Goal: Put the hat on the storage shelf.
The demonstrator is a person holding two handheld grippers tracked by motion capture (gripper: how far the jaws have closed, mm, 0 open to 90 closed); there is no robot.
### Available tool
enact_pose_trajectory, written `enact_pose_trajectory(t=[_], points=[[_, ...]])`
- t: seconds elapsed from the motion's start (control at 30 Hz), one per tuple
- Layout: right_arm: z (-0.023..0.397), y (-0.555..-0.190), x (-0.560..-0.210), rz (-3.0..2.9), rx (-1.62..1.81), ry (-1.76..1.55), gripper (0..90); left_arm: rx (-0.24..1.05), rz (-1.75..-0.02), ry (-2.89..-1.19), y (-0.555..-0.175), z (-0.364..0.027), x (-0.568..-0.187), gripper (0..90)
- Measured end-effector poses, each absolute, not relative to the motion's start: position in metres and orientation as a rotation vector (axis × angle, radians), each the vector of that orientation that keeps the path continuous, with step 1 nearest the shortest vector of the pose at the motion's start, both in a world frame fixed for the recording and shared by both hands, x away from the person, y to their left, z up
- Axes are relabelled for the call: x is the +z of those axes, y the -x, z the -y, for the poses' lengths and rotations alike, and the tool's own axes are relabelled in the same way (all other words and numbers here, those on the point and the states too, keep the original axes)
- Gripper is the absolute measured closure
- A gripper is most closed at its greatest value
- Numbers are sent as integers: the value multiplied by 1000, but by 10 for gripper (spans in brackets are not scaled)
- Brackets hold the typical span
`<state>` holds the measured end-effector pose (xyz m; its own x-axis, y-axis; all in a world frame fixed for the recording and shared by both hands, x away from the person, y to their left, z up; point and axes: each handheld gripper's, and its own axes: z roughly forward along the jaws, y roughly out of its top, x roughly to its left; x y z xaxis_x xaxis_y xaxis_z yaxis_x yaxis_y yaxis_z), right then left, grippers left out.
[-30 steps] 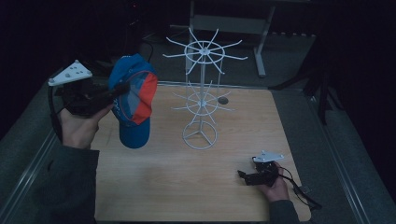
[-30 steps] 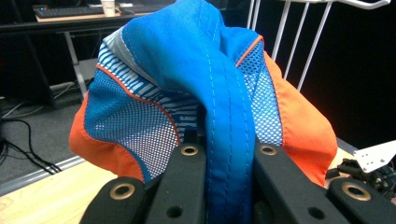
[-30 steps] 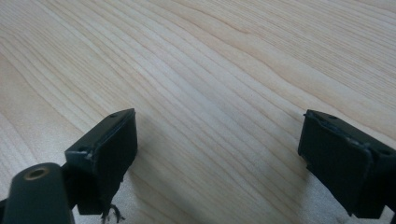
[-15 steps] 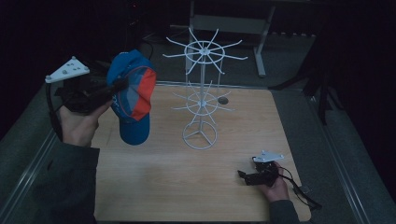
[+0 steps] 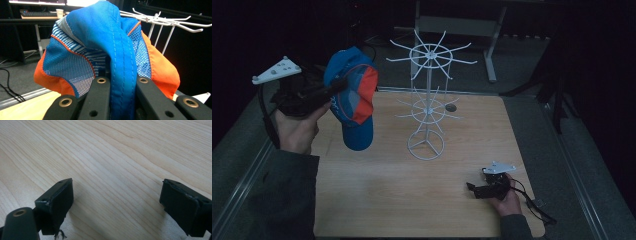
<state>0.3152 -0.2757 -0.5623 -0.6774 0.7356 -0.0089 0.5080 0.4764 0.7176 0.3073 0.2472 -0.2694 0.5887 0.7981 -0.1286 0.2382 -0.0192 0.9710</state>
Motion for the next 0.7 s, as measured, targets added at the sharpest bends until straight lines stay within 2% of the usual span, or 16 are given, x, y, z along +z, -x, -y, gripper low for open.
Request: enact_pose_trajectory(t=[0.7], points=[[276, -315, -562, -2412, 1015, -1052, 116, 558, -904, -1545, -308, -237, -254, 883]])
